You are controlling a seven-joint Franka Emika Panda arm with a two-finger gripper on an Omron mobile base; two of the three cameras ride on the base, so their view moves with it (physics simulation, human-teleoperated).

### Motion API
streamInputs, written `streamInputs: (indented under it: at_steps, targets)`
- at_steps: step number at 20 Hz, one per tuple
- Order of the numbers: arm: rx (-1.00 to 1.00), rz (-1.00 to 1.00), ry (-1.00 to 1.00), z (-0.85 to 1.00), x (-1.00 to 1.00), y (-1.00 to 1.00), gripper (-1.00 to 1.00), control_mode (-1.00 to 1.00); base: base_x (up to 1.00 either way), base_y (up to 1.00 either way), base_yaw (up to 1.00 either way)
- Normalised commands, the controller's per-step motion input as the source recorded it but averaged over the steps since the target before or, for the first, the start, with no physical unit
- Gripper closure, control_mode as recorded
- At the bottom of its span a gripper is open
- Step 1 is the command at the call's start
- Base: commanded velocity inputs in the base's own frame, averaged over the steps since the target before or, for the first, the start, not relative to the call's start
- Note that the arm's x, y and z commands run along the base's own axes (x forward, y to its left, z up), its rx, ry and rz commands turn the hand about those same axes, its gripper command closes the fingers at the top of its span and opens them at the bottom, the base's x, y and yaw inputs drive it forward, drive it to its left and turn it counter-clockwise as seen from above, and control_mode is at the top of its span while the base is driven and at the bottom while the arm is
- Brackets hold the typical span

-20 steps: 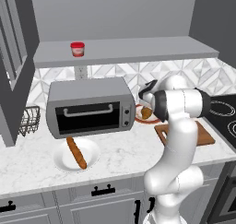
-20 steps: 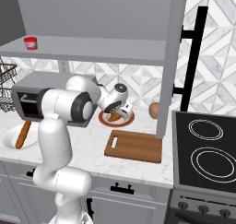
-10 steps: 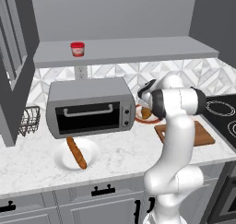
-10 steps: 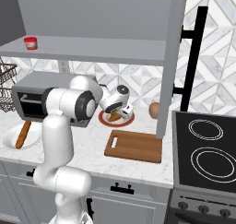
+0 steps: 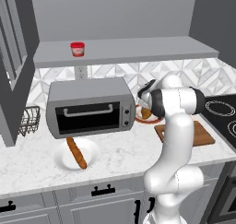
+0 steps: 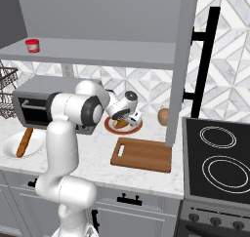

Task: From the different types of pastries on the counter, select a croissant and place it on the cutting board. Then retrieve a jar of jam from the cabinet and place it alongside the croissant on the cutting board.

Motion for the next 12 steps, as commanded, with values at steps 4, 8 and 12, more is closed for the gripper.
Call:
streamInputs:
  at_steps: [4, 8, 12]
  targets:
    - [0.0, 0.0, 0.0, -0.08, 0.05, 0.08, -1.0, -1.0, 0.0, 0.0, 0.0]
    - [0.0, 0.0, 0.0, -0.14, 0.02, 0.03, -1.0, -1.0, 0.0, 0.0, 0.0]
    - [0.0, 0.0, 0.0, 0.0, 0.0, 0.0, -1.0, -1.0, 0.0, 0.0, 0.0]
